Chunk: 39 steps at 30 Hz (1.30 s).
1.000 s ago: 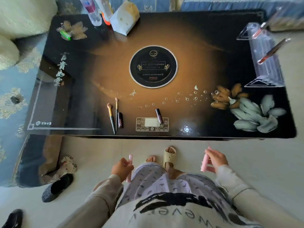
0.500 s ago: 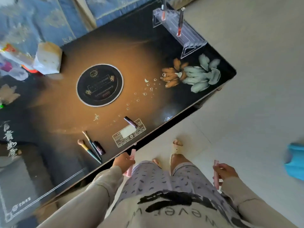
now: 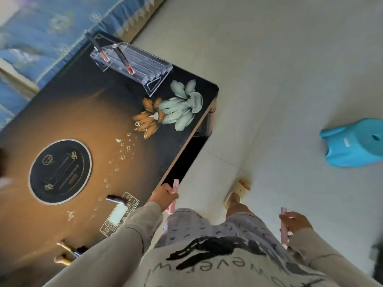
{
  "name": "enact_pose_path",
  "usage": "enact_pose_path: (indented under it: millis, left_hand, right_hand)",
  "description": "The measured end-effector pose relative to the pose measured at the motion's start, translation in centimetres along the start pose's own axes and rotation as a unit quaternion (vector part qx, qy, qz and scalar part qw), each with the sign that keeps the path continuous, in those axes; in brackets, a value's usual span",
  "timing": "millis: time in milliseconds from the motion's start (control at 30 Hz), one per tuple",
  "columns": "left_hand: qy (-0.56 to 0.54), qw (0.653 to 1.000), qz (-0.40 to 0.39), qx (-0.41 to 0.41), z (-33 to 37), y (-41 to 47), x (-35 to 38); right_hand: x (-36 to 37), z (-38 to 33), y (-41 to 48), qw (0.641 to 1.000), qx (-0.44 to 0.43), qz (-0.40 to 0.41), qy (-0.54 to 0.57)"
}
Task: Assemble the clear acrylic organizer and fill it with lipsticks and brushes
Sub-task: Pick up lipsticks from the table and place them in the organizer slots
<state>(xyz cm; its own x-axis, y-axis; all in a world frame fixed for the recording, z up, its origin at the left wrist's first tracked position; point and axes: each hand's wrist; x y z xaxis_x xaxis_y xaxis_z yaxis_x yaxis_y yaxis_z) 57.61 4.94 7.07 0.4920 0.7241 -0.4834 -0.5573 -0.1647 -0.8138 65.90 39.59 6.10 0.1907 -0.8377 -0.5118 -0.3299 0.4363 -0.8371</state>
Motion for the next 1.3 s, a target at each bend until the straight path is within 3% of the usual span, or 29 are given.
enact_pose_path:
  millis: [167, 367, 533, 967, 1300]
  left_hand:
    - [0.062, 0.998, -0.005, -0.034, 5.0, 0.8, 2.5]
    - [0.038, 0.998, 0.019, -0.044, 11.7, 2.9, 4.9]
    - [0.047, 0.998, -0.001, -0.039, 16.9, 5.8, 4.9]
    - [0.05, 0.998, 0.013, -0.019, 34.4, 17.0, -2.4]
    - [-0.023, 0.999, 0.036, -0.034, 43.7, 23.1, -8.7]
  right_hand:
    - [-5.7, -4.6, 4.5, 1.0, -0.003, -0.008, -0.017]
    - [-12.3, -11.2, 8.4, 0.995, -0.078, -0.015, -0.053]
    - [-16.1, -15.6, 11.6, 0.994, -0.093, -0.009, -0.051]
    - [-22.7, -29.1, 20.5, 0.989, -0.031, -0.01, -0.141]
    - [-25.9, -42.1, 25.2, 0.984, -0.048, -0.017, -0.168]
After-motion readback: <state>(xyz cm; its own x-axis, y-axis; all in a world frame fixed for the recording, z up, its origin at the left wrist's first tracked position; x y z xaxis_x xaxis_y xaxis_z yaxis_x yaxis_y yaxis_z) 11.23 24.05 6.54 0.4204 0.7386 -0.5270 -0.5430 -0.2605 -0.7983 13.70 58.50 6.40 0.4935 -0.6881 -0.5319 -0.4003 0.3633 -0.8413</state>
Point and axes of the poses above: each hand's wrist, its own y-axis towards the middle knuckle, its own x-axis out of the palm, z = x × y, and after that the axes turned 7 degrees about -y, right-handed
